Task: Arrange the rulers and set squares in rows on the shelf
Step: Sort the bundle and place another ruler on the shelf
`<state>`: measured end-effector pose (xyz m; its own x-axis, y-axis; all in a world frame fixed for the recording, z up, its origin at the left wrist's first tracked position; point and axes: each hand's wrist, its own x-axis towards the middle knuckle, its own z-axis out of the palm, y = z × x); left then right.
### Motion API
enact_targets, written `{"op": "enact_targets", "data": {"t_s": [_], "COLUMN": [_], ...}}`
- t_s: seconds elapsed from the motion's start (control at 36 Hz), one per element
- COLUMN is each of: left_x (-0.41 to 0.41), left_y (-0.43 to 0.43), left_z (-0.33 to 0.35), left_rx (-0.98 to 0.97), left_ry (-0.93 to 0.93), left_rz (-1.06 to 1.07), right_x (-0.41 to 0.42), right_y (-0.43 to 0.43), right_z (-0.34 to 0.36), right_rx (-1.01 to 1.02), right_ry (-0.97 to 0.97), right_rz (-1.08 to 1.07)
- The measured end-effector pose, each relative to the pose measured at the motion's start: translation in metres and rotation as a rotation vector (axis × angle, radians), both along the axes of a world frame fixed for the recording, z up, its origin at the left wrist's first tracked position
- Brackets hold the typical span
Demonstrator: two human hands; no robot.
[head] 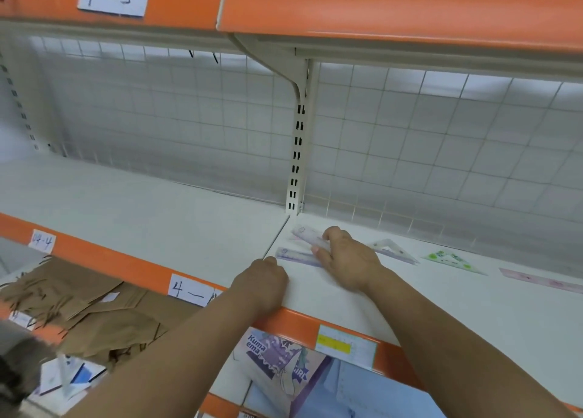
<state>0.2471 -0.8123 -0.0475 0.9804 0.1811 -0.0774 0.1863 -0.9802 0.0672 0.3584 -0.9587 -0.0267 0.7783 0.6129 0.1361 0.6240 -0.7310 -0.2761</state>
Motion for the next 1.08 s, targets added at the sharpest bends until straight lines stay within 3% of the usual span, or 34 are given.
{"op": "enact_targets", "data": {"t_s": [0.19,1.08], "left_x": [0.002,0.001], "left_y": [-0.001,-0.003], "left_z": [-0.002,-0.001], "left_rx": [0.035,0.093], "left_ry": [0.006,0.048], "left_rz": [-0.016,-0.022], "right_x": [0.015,0.005], "right_y": [0.008,0.021], "right_z": [-0.006,-0.018], "right_rx": [-0.093,-0.09], "right_ry": [0.002,-0.036], "right_rz": [0.079,0.037]}}
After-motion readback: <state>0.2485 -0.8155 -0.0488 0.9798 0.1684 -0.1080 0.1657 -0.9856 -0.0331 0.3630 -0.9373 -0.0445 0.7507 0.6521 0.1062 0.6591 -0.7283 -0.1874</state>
